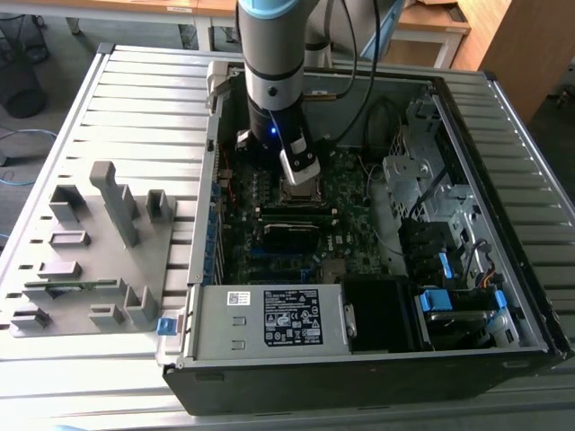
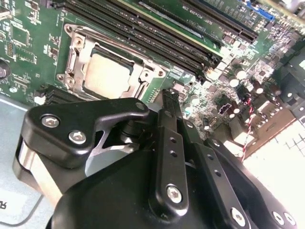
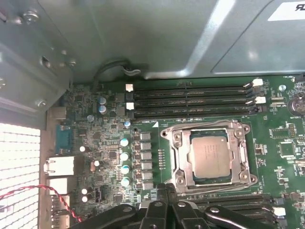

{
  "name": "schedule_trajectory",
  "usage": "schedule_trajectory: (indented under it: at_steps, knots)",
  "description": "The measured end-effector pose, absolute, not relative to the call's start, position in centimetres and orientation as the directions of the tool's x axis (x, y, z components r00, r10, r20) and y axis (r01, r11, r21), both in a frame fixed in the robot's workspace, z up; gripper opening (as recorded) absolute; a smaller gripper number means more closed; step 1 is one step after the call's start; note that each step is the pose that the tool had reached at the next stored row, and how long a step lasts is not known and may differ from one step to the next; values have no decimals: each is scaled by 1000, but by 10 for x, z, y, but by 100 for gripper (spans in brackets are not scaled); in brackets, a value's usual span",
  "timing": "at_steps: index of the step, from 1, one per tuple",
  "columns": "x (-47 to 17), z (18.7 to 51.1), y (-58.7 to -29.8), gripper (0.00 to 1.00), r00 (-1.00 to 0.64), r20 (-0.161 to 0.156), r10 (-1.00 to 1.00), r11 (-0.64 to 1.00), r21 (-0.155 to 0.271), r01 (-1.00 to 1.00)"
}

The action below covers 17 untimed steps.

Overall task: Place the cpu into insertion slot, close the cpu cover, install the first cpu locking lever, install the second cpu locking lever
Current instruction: 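Install the second cpu locking lever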

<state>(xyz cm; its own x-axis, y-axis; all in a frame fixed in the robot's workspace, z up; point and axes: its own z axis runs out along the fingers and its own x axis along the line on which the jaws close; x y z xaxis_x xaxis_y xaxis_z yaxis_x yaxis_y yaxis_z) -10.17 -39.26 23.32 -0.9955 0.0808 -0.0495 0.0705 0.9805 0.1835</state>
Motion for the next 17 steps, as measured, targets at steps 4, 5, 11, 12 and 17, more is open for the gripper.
schedule_trajectory:
  at_steps: [4,5,11,12,17]
  knots:
    - [-93,233,-393,10,-996,-42,81,984,165,73]
    - [-91,233,-393,10,-996,-41,81,985,156,74]
    - [-72,233,-392,10,-996,-39,82,989,130,77]
    - [-68,233,-392,10,-996,-39,83,989,130,77]
    - [-51,232,-390,10,-996,-38,83,989,129,77]
